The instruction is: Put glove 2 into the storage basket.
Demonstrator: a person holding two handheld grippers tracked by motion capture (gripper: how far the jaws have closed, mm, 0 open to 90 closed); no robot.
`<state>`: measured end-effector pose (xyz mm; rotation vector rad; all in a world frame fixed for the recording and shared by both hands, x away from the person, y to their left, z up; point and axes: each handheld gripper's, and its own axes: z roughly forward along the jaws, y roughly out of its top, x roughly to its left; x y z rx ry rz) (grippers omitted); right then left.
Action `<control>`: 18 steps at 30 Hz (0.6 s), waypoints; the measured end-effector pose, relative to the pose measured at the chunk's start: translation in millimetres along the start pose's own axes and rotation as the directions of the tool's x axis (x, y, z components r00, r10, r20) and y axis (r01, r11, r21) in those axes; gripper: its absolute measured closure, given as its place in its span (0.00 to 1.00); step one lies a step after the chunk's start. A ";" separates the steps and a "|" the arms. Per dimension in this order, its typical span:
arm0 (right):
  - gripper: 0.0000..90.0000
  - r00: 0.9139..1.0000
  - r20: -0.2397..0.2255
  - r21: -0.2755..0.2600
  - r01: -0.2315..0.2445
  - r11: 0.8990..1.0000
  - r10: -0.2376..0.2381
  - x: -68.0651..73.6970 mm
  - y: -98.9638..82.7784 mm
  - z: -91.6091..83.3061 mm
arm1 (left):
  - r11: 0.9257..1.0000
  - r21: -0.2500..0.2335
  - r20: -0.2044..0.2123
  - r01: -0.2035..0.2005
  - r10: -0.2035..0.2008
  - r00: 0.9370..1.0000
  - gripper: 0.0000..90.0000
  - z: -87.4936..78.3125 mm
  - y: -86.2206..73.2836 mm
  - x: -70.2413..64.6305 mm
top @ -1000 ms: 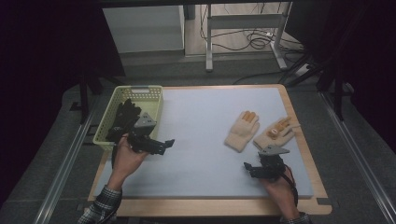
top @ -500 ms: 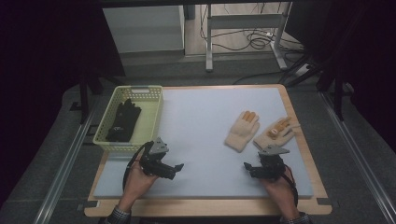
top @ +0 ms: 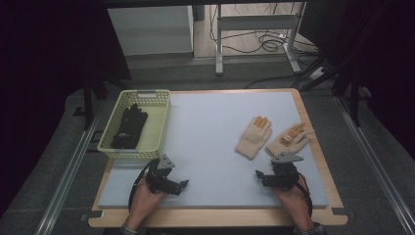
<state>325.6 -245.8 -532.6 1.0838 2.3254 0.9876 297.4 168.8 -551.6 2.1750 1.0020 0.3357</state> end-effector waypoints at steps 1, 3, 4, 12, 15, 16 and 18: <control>0.26 1.000 -0.001 0.000 -0.002 1.000 0.002 -0.1 0.0 0.0 | 1.000 0.000 -0.002 -0.003 0.003 1.000 0.00 0.1 0.0 -0.2; 0.26 1.000 0.000 0.000 0.000 1.000 0.000 -0.1 0.0 0.0 | 1.000 0.003 -0.013 -0.008 0.008 1.000 0.00 0.6 -0.1 -2.2; 0.26 1.000 0.000 -0.001 0.000 1.000 0.000 -0.1 -0.1 0.0 | 1.000 0.003 -0.011 -0.007 0.007 1.000 0.00 0.6 -0.1 -1.9; 0.26 1.000 -0.002 0.000 -0.003 1.000 0.003 -0.2 0.1 -0.1 | 1.000 0.002 -0.012 -0.011 0.011 1.000 0.00 0.6 -0.2 -1.8; 0.26 1.000 -0.002 0.000 -0.003 1.000 0.003 -0.2 0.2 -0.1 | 1.000 0.002 -0.012 -0.012 0.012 1.000 0.00 0.6 -0.2 -1.7; 0.26 1.000 -0.002 0.000 -0.003 1.000 0.003 -0.2 0.2 -0.1 | 1.000 0.002 -0.012 -0.011 0.011 1.000 0.00 0.6 -0.2 -1.8; 0.26 1.000 -0.002 0.001 -0.003 1.000 0.003 -0.2 0.3 -0.1 | 1.000 0.002 -0.011 -0.011 0.011 1.000 0.00 0.6 -0.2 -1.8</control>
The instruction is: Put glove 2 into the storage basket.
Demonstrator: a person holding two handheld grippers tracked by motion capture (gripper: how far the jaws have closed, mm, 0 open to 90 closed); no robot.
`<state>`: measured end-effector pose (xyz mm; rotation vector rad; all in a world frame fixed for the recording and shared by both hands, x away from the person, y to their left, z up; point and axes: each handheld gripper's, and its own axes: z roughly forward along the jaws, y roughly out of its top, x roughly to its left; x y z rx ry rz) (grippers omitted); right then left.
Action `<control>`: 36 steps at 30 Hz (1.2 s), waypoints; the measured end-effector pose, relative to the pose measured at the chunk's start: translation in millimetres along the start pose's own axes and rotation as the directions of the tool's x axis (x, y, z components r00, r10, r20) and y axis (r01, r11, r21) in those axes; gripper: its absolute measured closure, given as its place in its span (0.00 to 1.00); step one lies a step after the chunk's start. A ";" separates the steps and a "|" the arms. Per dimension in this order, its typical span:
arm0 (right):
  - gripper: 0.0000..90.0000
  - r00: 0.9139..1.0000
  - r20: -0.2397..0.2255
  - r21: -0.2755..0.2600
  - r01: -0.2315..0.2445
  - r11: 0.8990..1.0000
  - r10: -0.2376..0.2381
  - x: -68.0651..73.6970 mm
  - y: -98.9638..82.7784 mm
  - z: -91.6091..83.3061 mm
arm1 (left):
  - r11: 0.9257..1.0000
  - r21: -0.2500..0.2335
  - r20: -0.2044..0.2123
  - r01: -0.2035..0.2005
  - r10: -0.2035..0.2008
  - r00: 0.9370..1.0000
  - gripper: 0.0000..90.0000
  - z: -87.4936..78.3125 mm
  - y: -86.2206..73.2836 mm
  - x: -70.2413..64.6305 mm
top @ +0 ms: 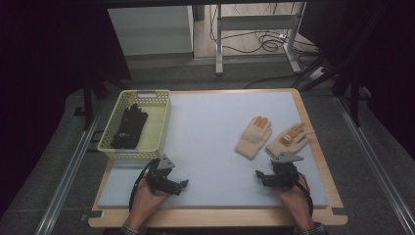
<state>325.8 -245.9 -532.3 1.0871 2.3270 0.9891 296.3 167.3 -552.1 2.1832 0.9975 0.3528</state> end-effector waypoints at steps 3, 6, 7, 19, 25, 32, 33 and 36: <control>0.26 1.000 0.003 0.001 -0.002 1.000 0.002 0.4 0.2 -0.1 | 1.000 0.000 -0.001 -0.001 0.001 1.000 0.00 0.0 0.0 0.1; 0.26 1.000 0.008 0.001 -0.006 1.000 0.006 1.0 0.7 -0.2 | 1.000 -0.001 -0.001 -0.001 0.001 1.000 0.00 0.0 0.0 0.1; 0.26 1.000 0.008 0.004 -0.006 1.000 0.006 1.0 1.1 -0.3 | 1.000 -0.001 -0.001 -0.001 0.001 1.000 0.00 0.0 -0.1 0.0; 0.27 1.000 0.001 -0.034 -0.021 0.999 0.021 -1.6 21.0 -6.1 | 1.000 -0.002 -0.002 -0.001 0.001 1.000 0.00 -0.1 -0.1 0.0; 0.27 1.000 0.001 -0.044 -0.030 0.999 0.030 -6.5 36.2 -4.0 | 1.000 -0.002 -0.002 -0.001 0.001 1.000 0.00 -0.1 -0.1 0.0; 0.27 0.999 -0.001 -0.048 -0.043 0.998 0.043 -17.3 57.0 6.0 | 1.000 -0.002 -0.002 0.000 0.000 1.000 0.00 -0.2 -0.2 0.0; 0.27 0.999 0.002 -0.047 -0.043 0.998 0.043 -19.7 59.8 8.5 | 1.000 -0.002 -0.002 0.000 0.000 1.000 0.00 -0.2 -0.2 0.0; 0.26 0.999 0.013 -0.037 -0.052 0.998 0.053 -27.1 68.1 17.4 | 1.000 -0.002 -0.002 0.000 0.000 1.000 0.00 -0.2 -0.2 0.0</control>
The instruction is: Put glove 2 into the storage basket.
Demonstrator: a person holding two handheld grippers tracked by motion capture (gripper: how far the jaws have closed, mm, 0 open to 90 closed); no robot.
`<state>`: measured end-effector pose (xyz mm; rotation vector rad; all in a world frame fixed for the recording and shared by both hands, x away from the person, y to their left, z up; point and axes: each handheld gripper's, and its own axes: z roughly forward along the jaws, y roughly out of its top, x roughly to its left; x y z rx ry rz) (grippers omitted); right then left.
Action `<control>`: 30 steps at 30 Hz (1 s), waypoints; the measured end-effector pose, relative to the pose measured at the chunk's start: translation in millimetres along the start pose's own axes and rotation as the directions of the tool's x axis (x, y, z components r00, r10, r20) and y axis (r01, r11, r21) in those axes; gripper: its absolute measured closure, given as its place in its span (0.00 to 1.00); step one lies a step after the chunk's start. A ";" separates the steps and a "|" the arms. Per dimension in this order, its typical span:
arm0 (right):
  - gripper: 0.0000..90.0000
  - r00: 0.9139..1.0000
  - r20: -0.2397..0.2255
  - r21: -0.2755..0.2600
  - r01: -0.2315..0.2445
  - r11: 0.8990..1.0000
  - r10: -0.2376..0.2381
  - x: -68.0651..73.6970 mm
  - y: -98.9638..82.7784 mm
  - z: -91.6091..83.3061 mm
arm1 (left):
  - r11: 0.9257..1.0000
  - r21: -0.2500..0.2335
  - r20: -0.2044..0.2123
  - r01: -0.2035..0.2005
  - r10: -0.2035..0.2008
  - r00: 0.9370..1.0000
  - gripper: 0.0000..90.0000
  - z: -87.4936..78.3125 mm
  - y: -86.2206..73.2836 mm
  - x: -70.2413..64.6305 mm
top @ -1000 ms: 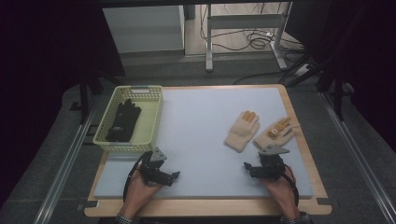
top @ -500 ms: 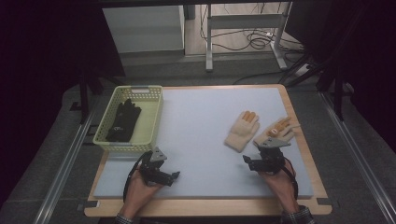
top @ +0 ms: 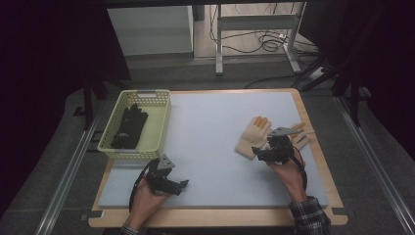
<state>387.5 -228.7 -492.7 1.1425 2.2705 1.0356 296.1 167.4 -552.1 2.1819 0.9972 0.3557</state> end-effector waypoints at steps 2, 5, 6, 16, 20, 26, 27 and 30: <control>0.26 1.000 0.012 0.010 0.001 1.000 -0.001 -4.5 5.9 6.4 | 1.000 0.000 0.000 0.000 0.000 1.000 0.00 0.0 0.0 0.0; 0.23 1.000 0.029 0.025 0.001 1.000 -0.001 -10.2 14.7 16.6 | 1.000 0.000 0.000 0.000 0.000 1.000 0.00 0.0 0.0 0.0; 0.22 1.000 0.031 0.028 0.002 1.000 -0.003 -11.5 17.6 20.5 | 1.000 0.000 0.000 0.000 0.000 1.000 0.00 0.0 0.0 0.0; 0.13 0.992 0.128 0.083 -0.031 0.996 0.020 -25.3 33.3 58.5 | 1.000 -0.001 0.001 0.000 0.000 1.000 0.00 0.0 0.0 0.0; 0.17 0.995 0.083 0.106 -0.072 0.992 0.063 -29.2 31.3 68.1 | 1.000 -0.001 0.000 0.000 0.000 1.000 0.00 0.0 0.0 0.0; 0.61 1.000 0.007 0.133 -0.014 0.991 0.014 -16.6 25.1 70.9 | 1.000 -0.001 0.000 0.000 0.000 1.000 0.00 0.0 -0.1 -0.1; 0.67 1.000 -0.003 0.137 -0.012 0.990 0.013 -15.1 25.6 70.1 | 1.000 -0.001 0.000 0.000 0.000 1.000 0.00 0.0 -0.1 0.0; 0.75 1.000 -0.018 0.144 -0.004 0.990 0.007 -13.5 26.4 68.7 | 1.000 -0.001 0.000 0.000 0.000 1.000 0.00 0.0 -0.1 0.0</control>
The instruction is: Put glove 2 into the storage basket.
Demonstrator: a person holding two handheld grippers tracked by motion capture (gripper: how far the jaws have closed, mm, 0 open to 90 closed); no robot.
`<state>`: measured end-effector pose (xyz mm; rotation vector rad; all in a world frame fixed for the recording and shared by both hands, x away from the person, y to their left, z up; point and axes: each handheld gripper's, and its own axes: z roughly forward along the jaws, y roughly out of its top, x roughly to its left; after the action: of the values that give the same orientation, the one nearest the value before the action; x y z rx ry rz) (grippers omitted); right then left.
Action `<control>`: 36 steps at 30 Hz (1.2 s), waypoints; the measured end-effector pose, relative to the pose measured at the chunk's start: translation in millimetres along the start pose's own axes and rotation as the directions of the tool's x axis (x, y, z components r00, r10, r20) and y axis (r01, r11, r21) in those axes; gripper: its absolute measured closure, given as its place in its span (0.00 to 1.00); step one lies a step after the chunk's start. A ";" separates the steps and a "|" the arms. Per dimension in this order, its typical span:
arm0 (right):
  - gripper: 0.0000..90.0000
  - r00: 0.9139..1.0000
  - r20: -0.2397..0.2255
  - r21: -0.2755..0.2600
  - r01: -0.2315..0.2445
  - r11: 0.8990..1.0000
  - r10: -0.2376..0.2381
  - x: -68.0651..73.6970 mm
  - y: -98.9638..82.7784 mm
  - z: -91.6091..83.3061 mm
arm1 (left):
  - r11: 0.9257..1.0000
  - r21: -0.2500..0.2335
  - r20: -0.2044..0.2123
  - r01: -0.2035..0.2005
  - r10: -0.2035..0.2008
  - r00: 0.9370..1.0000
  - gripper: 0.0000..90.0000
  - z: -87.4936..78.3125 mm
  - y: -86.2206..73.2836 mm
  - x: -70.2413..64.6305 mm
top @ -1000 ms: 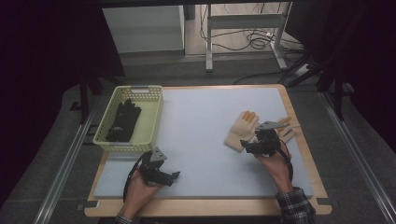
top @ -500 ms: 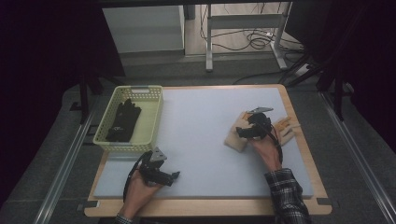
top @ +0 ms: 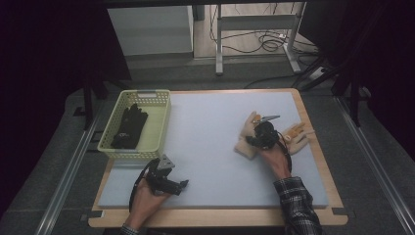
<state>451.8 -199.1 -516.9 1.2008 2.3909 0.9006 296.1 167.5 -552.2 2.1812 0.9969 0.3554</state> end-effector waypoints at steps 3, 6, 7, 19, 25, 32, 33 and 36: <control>0.78 1.000 -0.011 -0.014 0.023 1.000 -0.023 1.4 0.5 -6.2 | 1.000 0.000 0.000 0.000 0.000 1.000 0.00 0.0 0.0 0.0; 0.79 0.998 -0.052 -0.058 0.030 0.998 -0.033 7.0 2.4 -18.6 | 1.000 0.000 0.000 0.001 -0.001 1.000 0.00 0.0 0.0 0.0; 0.79 0.997 -0.066 -0.070 0.036 0.997 -0.040 10.9 3.4 -23.6 | 1.000 0.000 0.000 0.001 -0.001 1.000 0.00 0.0 0.0 0.0; 0.67 0.943 -0.256 -0.084 0.197 0.977 -0.212 88.0 2.2 -42.1 | 1.000 0.000 -0.001 0.000 0.000 1.000 0.00 -0.1 0.0 0.0; 0.40 0.955 -0.229 -0.108 0.166 0.980 -0.188 89.5 -2.0 -38.5 | 1.000 0.000 -0.001 0.000 0.000 1.000 0.00 -0.1 -0.1 0.0; 0.67 0.986 -0.133 -0.099 0.087 0.991 -0.100 56.9 -1.7 -41.8 | 1.000 0.000 -0.001 0.000 0.000 1.000 0.00 -0.1 0.0 0.0; 0.68 0.988 -0.131 -0.096 0.075 0.993 -0.087 54.1 -2.4 -39.3 | 1.000 0.000 -0.001 0.000 0.000 1.000 0.00 -0.1 0.0 0.0; 0.61 0.989 -0.132 -0.076 0.051 0.996 -0.061 50.6 -5.7 -28.3 | 1.000 0.000 -0.001 0.000 0.000 1.000 0.00 -0.1 0.0 0.0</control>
<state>403.2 -172.2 -499.5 1.0726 2.4592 1.0713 296.1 167.6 -552.1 2.1815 0.9970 0.3565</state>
